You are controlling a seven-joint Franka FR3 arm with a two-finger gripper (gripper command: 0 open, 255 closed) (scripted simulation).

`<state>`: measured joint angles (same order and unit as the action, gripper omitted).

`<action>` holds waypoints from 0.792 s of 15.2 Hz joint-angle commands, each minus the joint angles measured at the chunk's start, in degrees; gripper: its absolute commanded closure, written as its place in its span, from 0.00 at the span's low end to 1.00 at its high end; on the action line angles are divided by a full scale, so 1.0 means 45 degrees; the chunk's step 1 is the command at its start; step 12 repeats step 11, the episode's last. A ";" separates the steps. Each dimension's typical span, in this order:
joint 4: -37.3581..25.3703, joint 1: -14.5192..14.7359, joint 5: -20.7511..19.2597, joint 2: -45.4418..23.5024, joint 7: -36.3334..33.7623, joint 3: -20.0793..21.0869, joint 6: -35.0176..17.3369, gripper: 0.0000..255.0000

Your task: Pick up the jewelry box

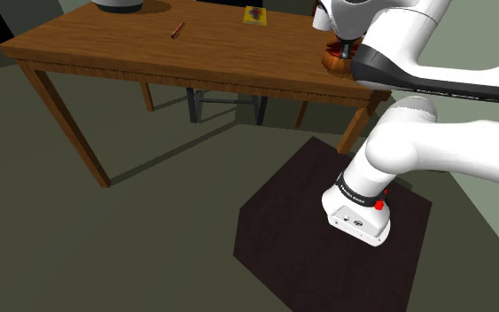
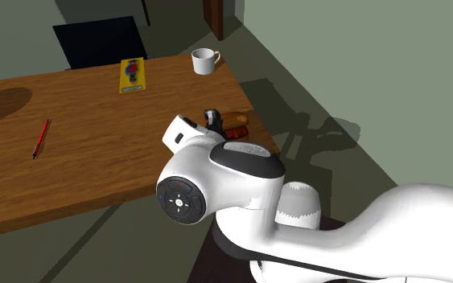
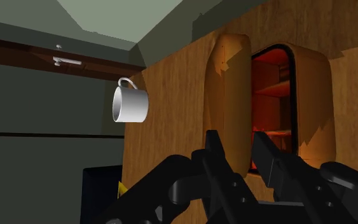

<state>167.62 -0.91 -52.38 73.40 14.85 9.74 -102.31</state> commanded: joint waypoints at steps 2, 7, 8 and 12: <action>-0.0506 -0.0047 0.0040 -0.0114 0.0327 -0.0012 0.0208 1.00; -0.1342 -0.0147 0.0070 -0.0345 0.0852 -0.0068 0.0510 1.00; -0.1512 -0.0168 0.0076 -0.0397 0.0954 -0.0078 0.0568 1.00; -0.1709 -0.0193 0.0083 -0.0459 0.1071 -0.0088 0.0635 1.00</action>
